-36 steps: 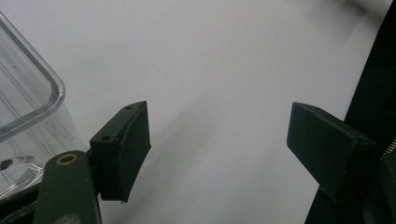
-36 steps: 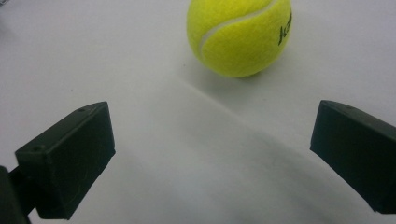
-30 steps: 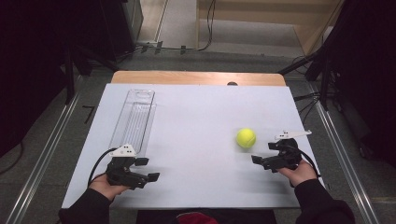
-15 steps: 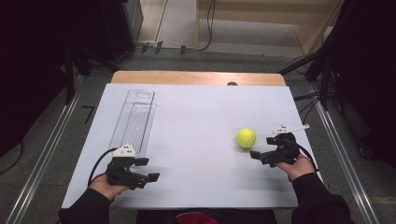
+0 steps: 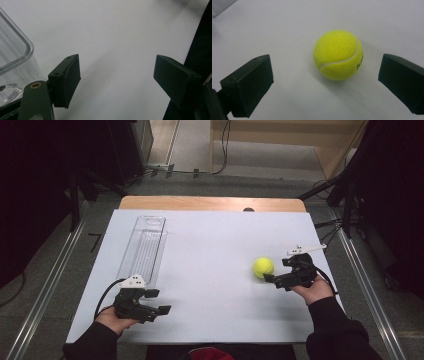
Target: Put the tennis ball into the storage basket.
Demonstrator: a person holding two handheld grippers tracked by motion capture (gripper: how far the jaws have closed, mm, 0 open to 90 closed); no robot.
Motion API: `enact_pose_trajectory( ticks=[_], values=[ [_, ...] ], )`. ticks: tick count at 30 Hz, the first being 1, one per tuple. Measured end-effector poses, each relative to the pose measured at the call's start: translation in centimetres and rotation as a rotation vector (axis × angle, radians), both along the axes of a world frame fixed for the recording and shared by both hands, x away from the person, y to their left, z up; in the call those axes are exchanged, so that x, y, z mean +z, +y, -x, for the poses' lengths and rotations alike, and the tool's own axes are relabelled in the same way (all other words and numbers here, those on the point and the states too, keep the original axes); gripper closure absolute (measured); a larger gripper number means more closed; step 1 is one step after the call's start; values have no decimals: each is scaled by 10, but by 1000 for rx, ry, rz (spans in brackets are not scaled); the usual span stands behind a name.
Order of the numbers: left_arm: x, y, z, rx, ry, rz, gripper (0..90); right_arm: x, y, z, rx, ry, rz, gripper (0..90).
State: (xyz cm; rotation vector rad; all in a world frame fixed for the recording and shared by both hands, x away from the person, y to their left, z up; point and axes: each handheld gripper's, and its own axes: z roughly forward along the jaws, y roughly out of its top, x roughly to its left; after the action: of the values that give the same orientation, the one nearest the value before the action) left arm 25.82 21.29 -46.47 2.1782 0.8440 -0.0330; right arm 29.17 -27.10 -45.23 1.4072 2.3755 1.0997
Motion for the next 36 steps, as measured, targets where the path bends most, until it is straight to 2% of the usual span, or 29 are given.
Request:
enact_pose_trajectory(
  ticks=[9, 24, 29, 36],
  values=[
    [0, 0, 0, -1, 2, 0, 222, 5, 5, -14, 8, 1, -17, 0],
    [-1, 0, 0, -4, 5, -2, 222, 9, 12, -37, 2, -8, -9, 0],
    [-1, 0, 0, -3, 6, -2, 222, 11, 19, -46, 4, 1, -5, 0],
    [-1, 0, 0, -8, 6, -4, 221, 8, 19, -49, 0, 3, -2, 0]
  ],
)
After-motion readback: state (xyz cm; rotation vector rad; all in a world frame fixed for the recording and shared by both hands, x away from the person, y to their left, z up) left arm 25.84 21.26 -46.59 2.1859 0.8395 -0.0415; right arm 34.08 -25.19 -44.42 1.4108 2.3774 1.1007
